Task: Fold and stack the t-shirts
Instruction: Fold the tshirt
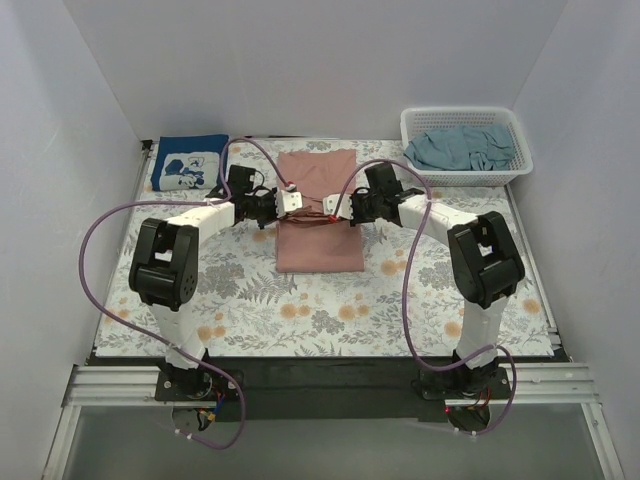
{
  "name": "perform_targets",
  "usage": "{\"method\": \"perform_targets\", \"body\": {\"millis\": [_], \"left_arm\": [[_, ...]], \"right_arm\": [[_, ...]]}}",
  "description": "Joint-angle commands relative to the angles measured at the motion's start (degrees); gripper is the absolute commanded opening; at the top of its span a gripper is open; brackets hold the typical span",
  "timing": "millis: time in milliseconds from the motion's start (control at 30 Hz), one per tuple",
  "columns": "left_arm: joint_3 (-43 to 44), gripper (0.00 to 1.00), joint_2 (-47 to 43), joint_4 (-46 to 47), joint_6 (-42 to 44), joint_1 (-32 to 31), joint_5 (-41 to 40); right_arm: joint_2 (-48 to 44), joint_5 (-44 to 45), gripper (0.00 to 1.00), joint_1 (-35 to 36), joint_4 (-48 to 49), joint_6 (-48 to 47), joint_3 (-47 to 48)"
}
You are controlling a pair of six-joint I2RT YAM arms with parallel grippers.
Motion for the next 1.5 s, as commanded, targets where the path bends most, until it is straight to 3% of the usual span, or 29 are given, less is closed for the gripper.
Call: {"method": "perform_targets", "body": {"millis": [0, 233, 533, 1100, 1133, 1167, 1267, 1367, 1467], "left_arm": [[2.22, 0.0, 1.71, 4.45, 0.46, 0.83, -0.16], [2.84, 0.0, 4.44, 6.65, -0.5, 1.27, -2.18], [0.91, 0.0, 0.31, 6.57, -0.07, 1.62, -2.27], [2.67, 0.01, 5.59, 6.74, -0.16, 2.59, -5.43], [3.19, 0.1, 5.5, 6.74, -0.68, 2.59, -5.7], [3.63, 0.31, 5.41, 6.74, -2.69, 2.59, -6.83], [7.14, 0.4, 4.63, 7.19, -10.66, 3.2, -10.17], [11.17, 0.41, 1.82, 4.91, -18.14, 5.4, -10.18], [12.94, 0.41, -1.43, -3.67, -27.72, 7.34, -8.43]], "right_arm": [[2.89, -0.43, 0.01, -0.46, 3.78, -1.31, 3.04], [6.76, 0.54, 0.01, -0.63, 6.85, -0.18, 4.27], [4.04, -0.52, 0.01, -0.63, 7.39, 0.45, 3.57], [7.64, 0.27, 0.01, 0.16, 11.96, 2.46, 5.94], [7.9, 0.71, 0.11, 0.33, 11.96, 2.64, 6.29], [7.99, 1.58, 0.33, 0.6, 11.87, 3.08, 6.82], [6.85, 5.96, 0.58, 0.86, 11.7, 5.0, 6.91], [3.26, 9.31, 0.64, 0.6, 10.47, 5.89, 6.04], [-1.93, 10.29, 0.7, 0.42, 6.54, 9.48, 4.71]]}}
